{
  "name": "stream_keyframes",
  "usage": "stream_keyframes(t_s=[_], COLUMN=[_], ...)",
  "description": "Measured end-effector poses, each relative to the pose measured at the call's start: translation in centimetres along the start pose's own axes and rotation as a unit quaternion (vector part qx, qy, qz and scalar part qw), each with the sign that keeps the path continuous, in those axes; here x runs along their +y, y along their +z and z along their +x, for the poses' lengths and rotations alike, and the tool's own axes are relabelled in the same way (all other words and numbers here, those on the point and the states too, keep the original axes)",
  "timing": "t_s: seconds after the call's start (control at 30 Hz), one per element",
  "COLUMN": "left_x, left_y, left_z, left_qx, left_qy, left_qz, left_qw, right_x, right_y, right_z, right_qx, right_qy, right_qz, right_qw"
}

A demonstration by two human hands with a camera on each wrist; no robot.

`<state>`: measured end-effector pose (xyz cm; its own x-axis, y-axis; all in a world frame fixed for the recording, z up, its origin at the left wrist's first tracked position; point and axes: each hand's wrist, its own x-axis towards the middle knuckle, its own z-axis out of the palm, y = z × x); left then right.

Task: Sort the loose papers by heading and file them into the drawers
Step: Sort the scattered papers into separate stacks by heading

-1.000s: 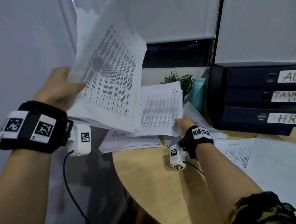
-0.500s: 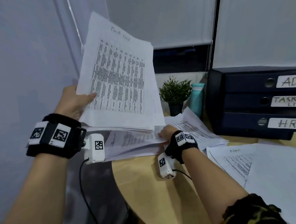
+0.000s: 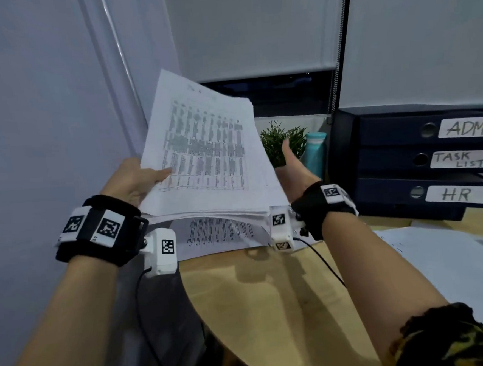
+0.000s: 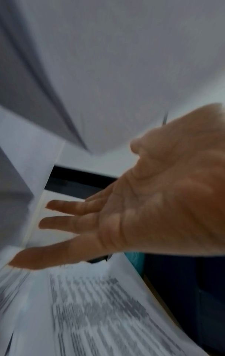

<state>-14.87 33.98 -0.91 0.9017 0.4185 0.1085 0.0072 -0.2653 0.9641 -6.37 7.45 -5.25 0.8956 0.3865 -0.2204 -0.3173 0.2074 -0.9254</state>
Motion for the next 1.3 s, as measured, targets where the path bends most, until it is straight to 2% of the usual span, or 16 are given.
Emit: stream_keyframes(t_s=[0.1,0.13,0.2,0.23,0.3,0.33,0.43,0.57,0.67,0.77,0.83,0.93,1.0,1.13,1.2,1.3], left_x=[-0.4,-0.9,-1.9,-2.4,-3.9,-4.5,-6.9,-6.0,-3.9,0.2,3.2,5.9,6.0,3.7,2.2,-0.3], left_y=[1.7,2.1,2.5,2.6,2.5,2.4,2.0,1.6,1.5,2.3,3.8,8.3,12.4,21.6,24.8,28.3], left_z=[-0.5,-0.5,-0.6,-0.9,-1.3,-1.9,-2.1,-4.9,-5.8,-7.0,-8.1,-9.1,-10.1,-13.6,-15.0,-15.3], left_qx=[-0.033,-0.042,-0.066,-0.081,-0.130,-0.171,-0.249,-0.345,-0.329,-0.293,-0.287,-0.304,-0.339,-0.433,-0.415,-0.339], left_qy=[-0.029,-0.035,-0.054,-0.054,-0.057,-0.059,-0.102,-0.175,-0.182,-0.090,-0.018,0.023,-0.031,-0.186,-0.226,-0.203], left_qz=[0.054,0.080,0.123,0.155,0.234,0.272,0.371,0.286,0.350,0.415,0.404,0.203,0.057,-0.045,-0.054,-0.068], left_qw=[0.998,0.995,0.989,0.983,0.962,0.945,0.889,0.877,0.858,0.857,0.868,0.931,0.938,0.881,0.880,0.916], right_x=[-1.9,-2.2,-2.0,-1.5,-0.3,0.4,2.9,4.0,3.2,0.6,-1.6,-4.0,-4.4,-3.4,-2.1,0.0], right_y=[0.7,1.1,0.8,0.5,-0.4,-0.9,-2.3,-3.8,-3.8,-3.5,-4.7,-8.7,-10.9,-17.5,-20.5,-22.4], right_z=[-2.8,-3.5,-3.6,-3.6,-3.6,-3.5,-2.7,-1.8,-2.1,-3.8,-5.4,-8.6,-12.1,-19.1,-22.0,-25.1], right_qx=[0.008,0.019,0.054,0.079,0.102,0.097,0.097,0.093,0.093,0.109,0.143,0.198,0.238,0.325,0.376,0.397], right_qy=[-0.056,-0.051,-0.024,-0.020,0.012,0.030,0.109,0.129,0.128,0.105,0.100,0.107,0.125,0.188,0.207,0.246], right_qz=[-0.230,-0.377,-0.653,-0.714,-0.767,-0.768,-0.685,-0.664,-0.625,-0.572,-0.583,-0.586,-0.589,-0.573,-0.551,-0.517], right_qw=[0.971,0.925,0.755,0.695,0.633,0.633,0.713,0.730,0.765,0.806,0.794,0.778,0.762,0.728,0.716,0.717])
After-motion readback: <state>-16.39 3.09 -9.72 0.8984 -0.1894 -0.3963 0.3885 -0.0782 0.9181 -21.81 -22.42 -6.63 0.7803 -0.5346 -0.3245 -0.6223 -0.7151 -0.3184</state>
